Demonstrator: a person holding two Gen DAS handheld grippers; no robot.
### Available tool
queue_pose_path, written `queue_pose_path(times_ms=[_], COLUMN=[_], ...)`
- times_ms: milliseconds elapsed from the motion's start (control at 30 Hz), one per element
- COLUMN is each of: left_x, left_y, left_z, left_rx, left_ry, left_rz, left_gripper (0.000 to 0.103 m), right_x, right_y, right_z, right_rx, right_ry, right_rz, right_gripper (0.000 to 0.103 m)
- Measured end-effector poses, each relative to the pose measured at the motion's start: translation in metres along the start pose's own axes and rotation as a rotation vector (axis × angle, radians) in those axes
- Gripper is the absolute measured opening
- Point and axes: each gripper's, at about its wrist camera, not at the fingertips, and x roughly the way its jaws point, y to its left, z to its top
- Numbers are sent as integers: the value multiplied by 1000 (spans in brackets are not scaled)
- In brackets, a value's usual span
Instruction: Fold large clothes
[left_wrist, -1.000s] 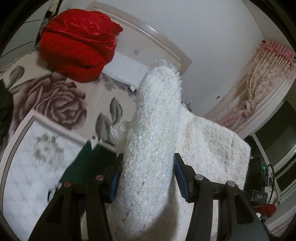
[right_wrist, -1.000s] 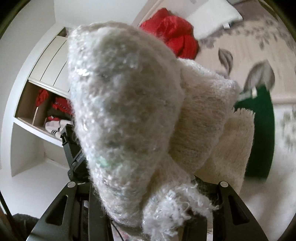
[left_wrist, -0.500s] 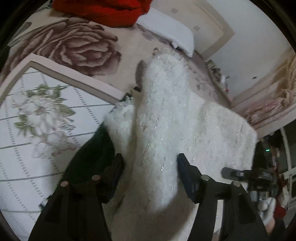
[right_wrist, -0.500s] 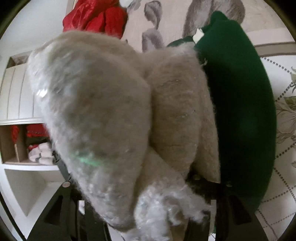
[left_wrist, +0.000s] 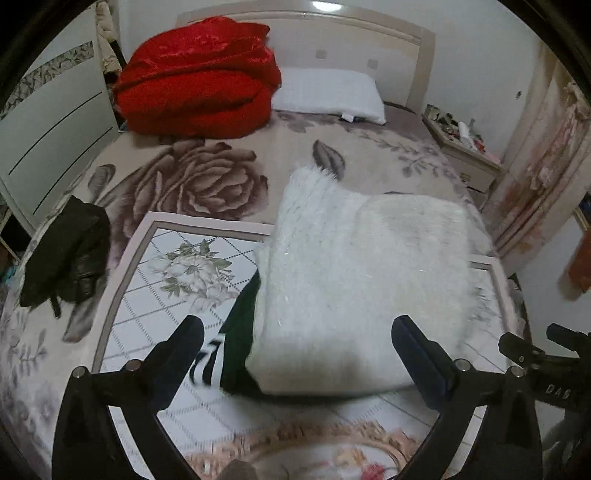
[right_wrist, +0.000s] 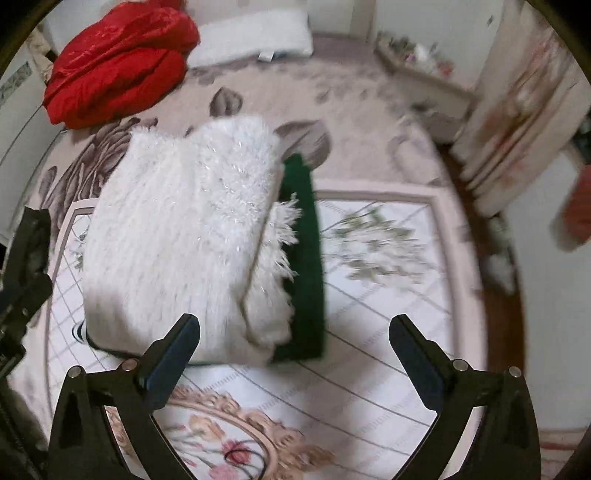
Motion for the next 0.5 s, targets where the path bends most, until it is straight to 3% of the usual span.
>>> queue_pose_path(times_ms=[133,500], left_x=[-65,-249], left_y=[-14,-35], left_z=[-3,-31], left_rx=[17,24], left_ry=[-46,-117], left_rz=[30,47], left_gripper=[103,103], right_x=[-81,-308], right_y=[-4,-35], right_z=[-28,-90], right_rx=[0,4], right_ry=[-50,-196], right_rz=[-75,-132], right_gripper=[103,103])
